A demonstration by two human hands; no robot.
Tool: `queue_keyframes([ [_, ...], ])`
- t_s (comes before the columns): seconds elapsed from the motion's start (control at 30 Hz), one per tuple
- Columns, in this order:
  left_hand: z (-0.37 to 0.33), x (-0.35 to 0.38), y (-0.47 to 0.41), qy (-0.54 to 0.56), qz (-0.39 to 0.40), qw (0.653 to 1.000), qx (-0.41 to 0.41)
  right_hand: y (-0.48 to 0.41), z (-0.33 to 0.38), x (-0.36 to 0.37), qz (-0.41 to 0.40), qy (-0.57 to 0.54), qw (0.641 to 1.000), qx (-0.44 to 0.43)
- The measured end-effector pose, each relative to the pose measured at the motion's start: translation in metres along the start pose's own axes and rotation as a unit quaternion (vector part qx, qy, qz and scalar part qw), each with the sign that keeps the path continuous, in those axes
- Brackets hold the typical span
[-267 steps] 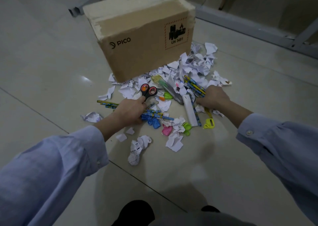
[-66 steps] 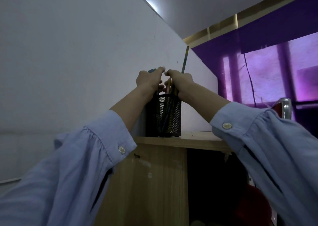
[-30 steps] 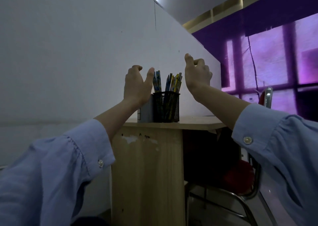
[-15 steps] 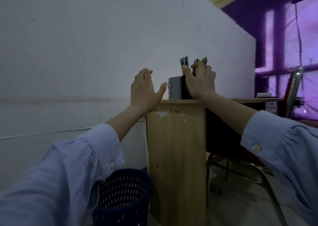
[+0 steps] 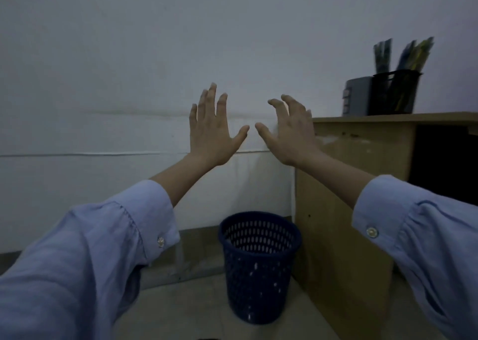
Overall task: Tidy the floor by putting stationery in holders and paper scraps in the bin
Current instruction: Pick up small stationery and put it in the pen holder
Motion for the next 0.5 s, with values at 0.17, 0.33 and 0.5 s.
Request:
queue_keyframes([
  [0.17,0.068,-0.037,0.040,-0.076,0.011,0.996,-0.053,0.011,0.070,0.043,0.030,-0.035,0.997,-0.055],
  [0.33,0.129,-0.074,0.083,-0.136,0.027,0.983,-0.118,0.026,0.141,0.082,0.065,-0.087,0.988,-0.106],
  [0.5,0.192,-0.116,0.139,-0.203,0.046,0.960,-0.188,0.049,0.220,0.119,0.101,-0.152,0.971,-0.157],
])
Point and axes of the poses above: each hand's wrist, its own y-axis away from the middle knuckle, its own x-axis out of the palm, z = x × y, the point moved 3 cm from there along -y, towards the middle knuckle, and after that the axes turned 5 degrees about y, right-handed, at the moved point
